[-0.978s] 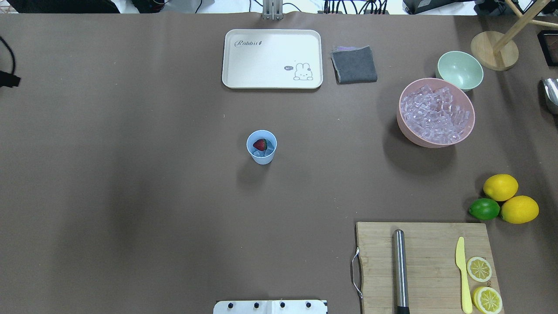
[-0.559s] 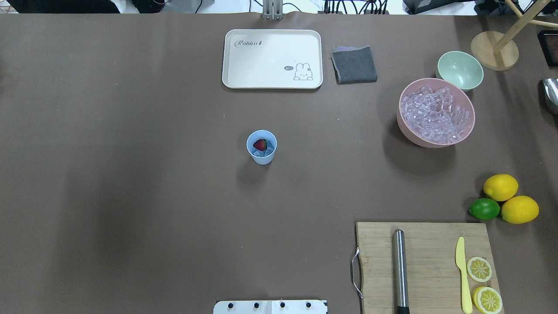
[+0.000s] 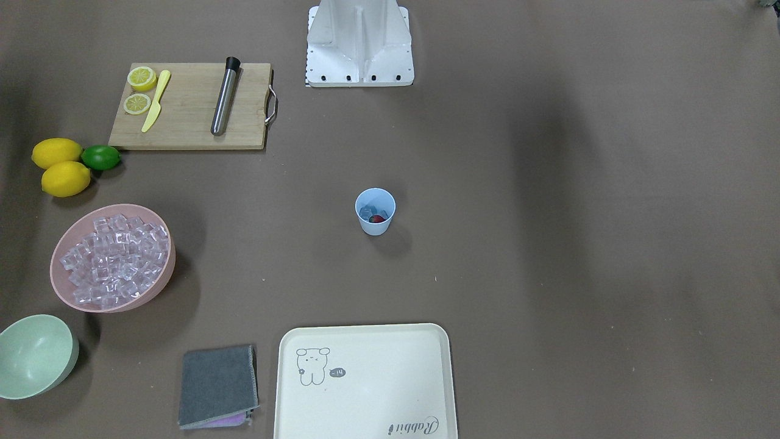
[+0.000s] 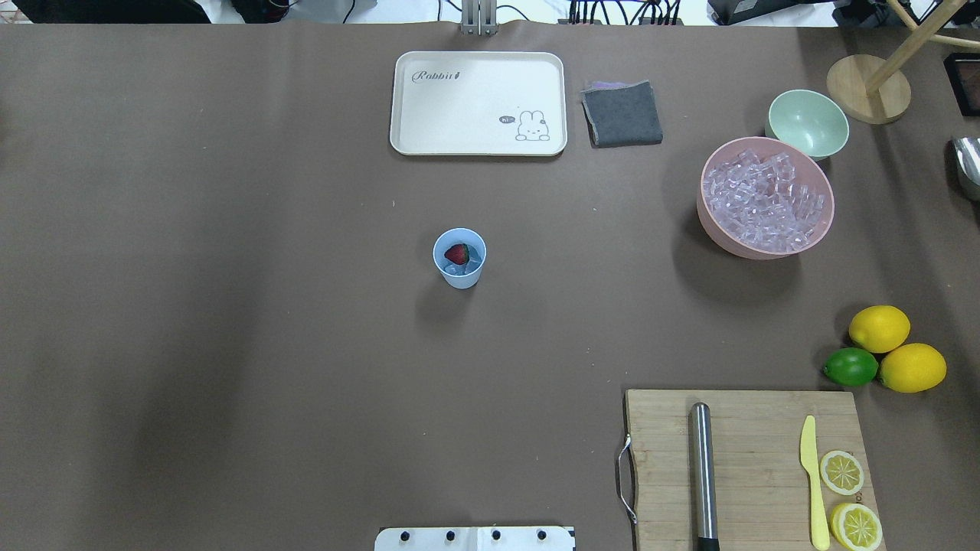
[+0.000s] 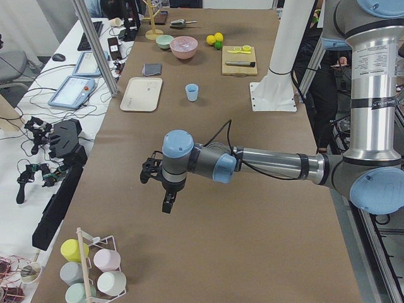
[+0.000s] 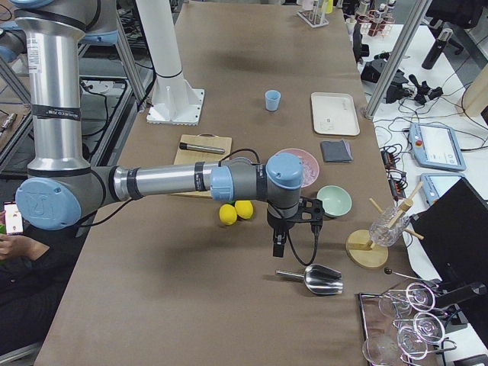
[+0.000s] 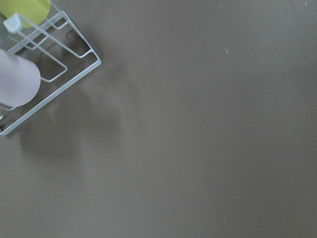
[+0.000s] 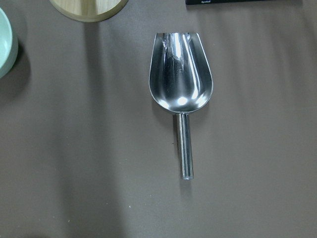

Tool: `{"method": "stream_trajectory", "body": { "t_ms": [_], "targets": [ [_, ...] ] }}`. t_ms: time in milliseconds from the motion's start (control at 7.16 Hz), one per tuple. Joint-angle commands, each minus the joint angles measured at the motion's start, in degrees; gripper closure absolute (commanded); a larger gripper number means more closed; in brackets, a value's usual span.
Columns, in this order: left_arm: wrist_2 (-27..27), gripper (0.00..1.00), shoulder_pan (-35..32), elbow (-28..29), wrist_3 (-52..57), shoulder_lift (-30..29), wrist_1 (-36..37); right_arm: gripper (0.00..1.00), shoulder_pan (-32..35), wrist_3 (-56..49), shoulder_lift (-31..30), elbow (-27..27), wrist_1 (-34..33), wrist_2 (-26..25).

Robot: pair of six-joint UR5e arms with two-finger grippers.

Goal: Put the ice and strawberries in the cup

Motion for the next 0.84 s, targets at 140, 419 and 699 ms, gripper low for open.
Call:
{"method": "stream_trajectory", "body": {
  "t_ms": [140, 419, 699],
  "targets": [
    [0.03, 0.02, -0.38, 0.17, 0.34, -0.62, 0.17, 0.01, -0.02, -0.02, -0.11, 0.05, 0.0, 0.24],
    [0.03, 0.02, -0.38, 0.17, 0.43, -0.61, -0.09, 0.01, -0.02, 0.07, 0.07, -0.04, 0.0, 0.25],
    [0.03, 0.02, -0.38, 0.35, 0.43, -0.62, -0.27, 0.01, -0.02, 0.07, -0.02, -0.04, 0.0, 0.25]
  ]
}}
